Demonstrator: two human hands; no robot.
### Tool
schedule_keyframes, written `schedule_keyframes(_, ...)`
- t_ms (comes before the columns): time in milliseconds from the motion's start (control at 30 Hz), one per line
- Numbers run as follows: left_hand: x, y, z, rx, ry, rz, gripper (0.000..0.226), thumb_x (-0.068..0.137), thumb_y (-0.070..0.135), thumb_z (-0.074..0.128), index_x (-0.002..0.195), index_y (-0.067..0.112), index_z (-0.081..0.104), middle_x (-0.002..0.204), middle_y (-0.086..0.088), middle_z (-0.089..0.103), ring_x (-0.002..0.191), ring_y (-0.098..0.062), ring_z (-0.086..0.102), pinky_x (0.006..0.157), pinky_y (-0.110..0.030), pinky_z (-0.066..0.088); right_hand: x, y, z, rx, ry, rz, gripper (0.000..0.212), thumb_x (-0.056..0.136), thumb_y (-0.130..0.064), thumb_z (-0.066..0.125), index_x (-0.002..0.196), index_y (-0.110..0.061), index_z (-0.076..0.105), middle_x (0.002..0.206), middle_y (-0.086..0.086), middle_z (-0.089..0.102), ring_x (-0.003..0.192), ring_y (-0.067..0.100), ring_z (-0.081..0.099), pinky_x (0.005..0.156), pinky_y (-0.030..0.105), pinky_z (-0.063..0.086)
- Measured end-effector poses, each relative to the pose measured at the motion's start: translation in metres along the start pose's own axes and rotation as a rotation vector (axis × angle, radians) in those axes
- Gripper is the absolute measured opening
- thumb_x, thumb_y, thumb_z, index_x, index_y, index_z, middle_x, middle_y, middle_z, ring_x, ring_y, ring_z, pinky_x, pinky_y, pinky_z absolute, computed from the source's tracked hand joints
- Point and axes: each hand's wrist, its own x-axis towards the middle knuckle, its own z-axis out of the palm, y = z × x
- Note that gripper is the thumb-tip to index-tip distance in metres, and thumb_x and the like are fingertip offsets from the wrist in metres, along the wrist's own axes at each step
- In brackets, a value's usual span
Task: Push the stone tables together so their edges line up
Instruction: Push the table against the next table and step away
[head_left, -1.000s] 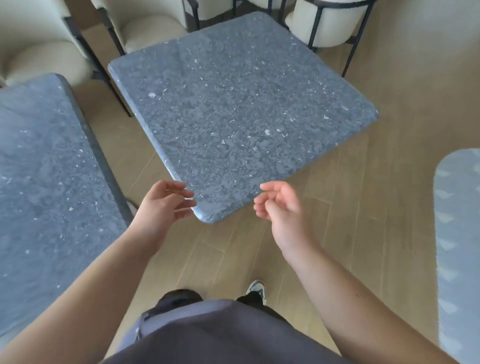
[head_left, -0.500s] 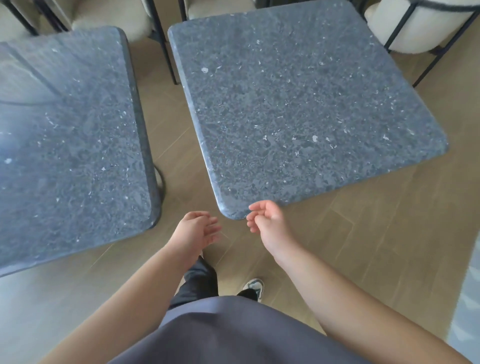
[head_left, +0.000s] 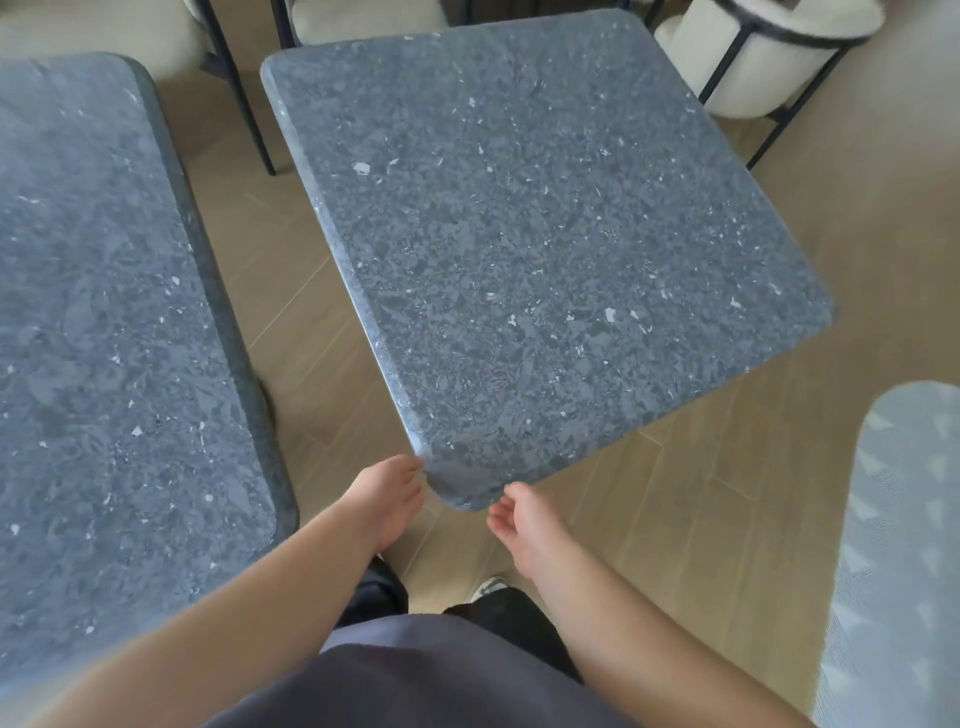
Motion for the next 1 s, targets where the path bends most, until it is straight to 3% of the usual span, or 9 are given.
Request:
schedule_keyframes(100, 0.010, 0.004, 0.012, 0.005, 0.004, 0.006, 0.037, 0.099, 0.013, 0.065, 0.131, -0.003, 0.059, 0.126, -0.012, 0.068, 0.119, -0.025, 0.064, 0.097, -0.033, 0.049, 0.010, 0.004, 0.010, 0.096, 0.004, 0.105, 0.024, 0.098, -0.024, 0.064, 0.105, -0.002, 0.059, 0.098, 0.010, 0.057, 0.084, 0.018, 0.059, 0.079, 0.030, 0.055)
schedule_keyframes(233, 0.015, -0.006, 0.028, 0.013, 0.003, 0.037, 0.026, 0.098, 0.022, 0.068, 0.117, 0.003, 0.066, 0.102, -0.006, 0.080, 0.097, -0.021, 0.075, 0.079, -0.029, 0.053, 0.023, 0.004, 0.024, 0.165, -0.009, 0.156, 0.059, 0.092, -0.041, 0.071, 0.138, -0.010, 0.050, 0.132, 0.010, 0.057, 0.109, 0.020, 0.059, 0.098, 0.032, 0.050)
schedule_keyframes(333, 0.021, -0.009, 0.028, 0.055, 0.059, 0.034, 0.031, 0.098, 0.026, 0.069, 0.119, 0.004, 0.066, 0.112, -0.007, 0.076, 0.105, -0.022, 0.071, 0.090, -0.031, 0.051, 0.036, 0.003, 0.025, 0.178, 0.004, 0.170, 0.071, 0.088, -0.048, 0.073, 0.145, -0.016, 0.045, 0.138, 0.009, 0.055, 0.109, 0.020, 0.057, 0.103, 0.034, 0.049)
schedule_keyframes(433, 0.025, -0.021, 0.025, -0.002, 0.041, 0.003, 0.037, 0.102, 0.026, 0.062, 0.127, -0.002, 0.062, 0.123, -0.014, 0.072, 0.117, -0.027, 0.067, 0.109, -0.039, 0.048, 0.052, 0.003, 0.024, 0.282, -0.117, 0.227, 0.069, 0.092, -0.045, 0.070, 0.148, -0.016, 0.043, 0.145, 0.009, 0.054, 0.132, 0.022, 0.054, 0.112, 0.037, 0.042)
schedule_keyframes(500, 0.026, -0.029, 0.028, -0.068, 0.000, -0.027, 0.039, 0.105, 0.027, 0.057, 0.130, -0.002, 0.061, 0.128, -0.016, 0.070, 0.123, -0.028, 0.064, 0.115, -0.041, 0.042, 0.061, 0.003, 0.024, 0.325, -0.161, 0.238, 0.063, 0.093, -0.043, 0.069, 0.144, -0.014, 0.048, 0.142, 0.010, 0.059, 0.128, 0.024, 0.059, 0.112, 0.038, 0.044)
schedule_keyframes(633, 0.032, -0.032, 0.038, -0.144, -0.021, 0.006, 0.047, 0.102, 0.032, 0.061, 0.134, -0.002, 0.059, 0.132, -0.019, 0.068, 0.123, -0.032, 0.065, 0.114, -0.045, 0.043, 0.067, -0.003, 0.024, 0.365, -0.194, 0.241, 0.052, 0.095, -0.036, 0.068, 0.136, -0.006, 0.056, 0.133, 0.015, 0.065, 0.119, 0.028, 0.065, 0.111, 0.041, 0.046)
schedule_keyframes(767, 0.044, -0.036, 0.043, -0.116, 0.100, -0.012, 0.058, 0.091, 0.031, 0.077, 0.136, 0.000, 0.055, 0.131, -0.019, 0.067, 0.118, -0.035, 0.067, 0.108, -0.049, 0.049, 0.070, -0.004, 0.020, 0.382, -0.265, 0.259, 0.050, 0.099, -0.035, 0.063, 0.136, -0.002, 0.056, 0.134, 0.019, 0.064, 0.125, 0.029, 0.062, 0.115, 0.042, 0.041)
schedule_keyframes(1000, 0.054, -0.034, 0.033, -0.097, 0.047, -0.031, 0.049, 0.097, 0.015, 0.069, 0.139, -0.004, 0.053, 0.133, -0.019, 0.065, 0.120, -0.037, 0.064, 0.107, -0.051, 0.050, 0.068, 0.001, 0.027, 0.392, -0.195, 0.195, 0.048, 0.099, -0.034, 0.063, 0.135, -0.004, 0.055, 0.130, 0.017, 0.066, 0.121, 0.031, 0.064, 0.113, 0.045, 0.044)
